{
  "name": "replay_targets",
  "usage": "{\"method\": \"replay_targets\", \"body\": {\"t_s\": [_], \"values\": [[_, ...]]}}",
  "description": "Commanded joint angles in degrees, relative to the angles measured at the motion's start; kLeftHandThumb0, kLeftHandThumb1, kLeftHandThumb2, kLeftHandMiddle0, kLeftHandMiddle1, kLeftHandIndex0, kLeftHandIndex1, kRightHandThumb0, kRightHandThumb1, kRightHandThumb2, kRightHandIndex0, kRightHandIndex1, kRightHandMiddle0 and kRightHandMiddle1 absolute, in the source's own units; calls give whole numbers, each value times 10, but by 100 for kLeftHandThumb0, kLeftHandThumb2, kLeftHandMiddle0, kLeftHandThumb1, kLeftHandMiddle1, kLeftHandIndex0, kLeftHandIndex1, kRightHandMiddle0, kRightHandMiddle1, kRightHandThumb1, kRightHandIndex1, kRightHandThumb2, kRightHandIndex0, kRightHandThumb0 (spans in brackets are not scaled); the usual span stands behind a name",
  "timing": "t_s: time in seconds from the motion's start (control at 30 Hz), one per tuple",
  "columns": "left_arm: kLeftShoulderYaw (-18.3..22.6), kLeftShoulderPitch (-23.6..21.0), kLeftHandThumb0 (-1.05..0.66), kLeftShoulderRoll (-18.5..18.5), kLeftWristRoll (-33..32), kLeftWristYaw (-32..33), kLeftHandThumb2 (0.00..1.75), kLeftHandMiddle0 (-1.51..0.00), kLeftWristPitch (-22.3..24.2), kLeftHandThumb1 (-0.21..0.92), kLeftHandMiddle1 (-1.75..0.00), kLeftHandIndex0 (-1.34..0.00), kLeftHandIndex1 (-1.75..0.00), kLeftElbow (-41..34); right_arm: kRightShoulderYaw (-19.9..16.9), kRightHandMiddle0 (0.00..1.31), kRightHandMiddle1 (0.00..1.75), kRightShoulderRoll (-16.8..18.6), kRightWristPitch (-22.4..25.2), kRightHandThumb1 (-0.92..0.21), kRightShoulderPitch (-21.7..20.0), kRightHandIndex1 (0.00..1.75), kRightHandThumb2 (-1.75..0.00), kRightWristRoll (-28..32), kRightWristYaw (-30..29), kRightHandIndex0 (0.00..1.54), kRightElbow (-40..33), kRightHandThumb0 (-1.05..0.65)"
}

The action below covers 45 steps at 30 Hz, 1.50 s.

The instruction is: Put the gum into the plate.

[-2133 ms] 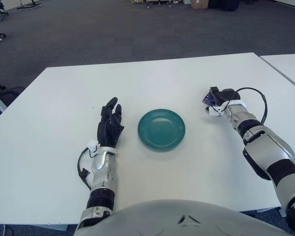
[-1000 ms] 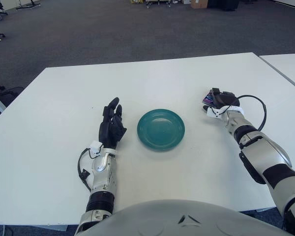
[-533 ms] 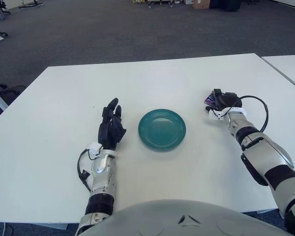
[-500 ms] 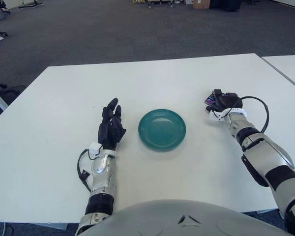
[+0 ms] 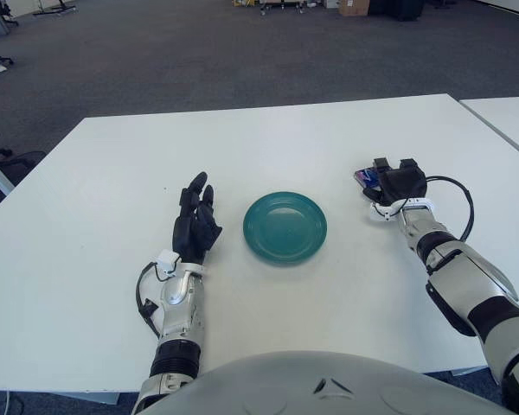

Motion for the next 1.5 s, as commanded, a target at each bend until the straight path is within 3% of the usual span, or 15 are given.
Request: {"method": "replay_targets", "body": {"t_s": [0.0, 0.3, 0.57, 1.13, 1.17, 1.27, 1.47], "values": [[3, 24, -86, 4, -1, -2, 94, -21, -1, 92, 0, 0, -43, 22, 21, 63, 175, 9, 7, -92, 56, 171, -81, -21, 22, 73, 29, -56], [3, 26, -87, 3, -10, -8, 94, -21, 5, 92, 0, 0, -41, 18, -3, 71, 175, 22, -1, -92, 59, 175, -77, 11, 58, 95, 26, -46], [6, 25, -86, -1, -17, -8, 94, -22, 7, 92, 0, 0, -41, 17, -17, 72, 175, 21, -15, -92, 57, 175, -75, 23, 65, 104, 25, -43], [9, 27, -86, -1, -12, -5, 92, -22, 3, 92, 0, 0, -43, 19, -50, 71, 175, 22, -36, -92, 61, 175, -77, 50, 62, 106, 24, -41], [9, 27, -86, -1, -13, -5, 92, -22, 3, 92, 0, 0, -43, 19, -51, 58, 175, 22, -37, -83, 61, 175, -80, 51, 62, 104, 24, -41], [10, 26, -86, -2, -15, -5, 92, -23, 5, 92, -1, 0, -44, 20, -52, 44, 175, 23, -42, -71, 60, 175, -86, 50, 63, 101, 24, -40], [11, 23, -85, -4, -16, -5, 92, -24, 7, 92, -1, 0, -46, 20, -49, 38, 175, 22, -49, -65, 55, 175, -90, 45, 60, 101, 23, -39]]}}
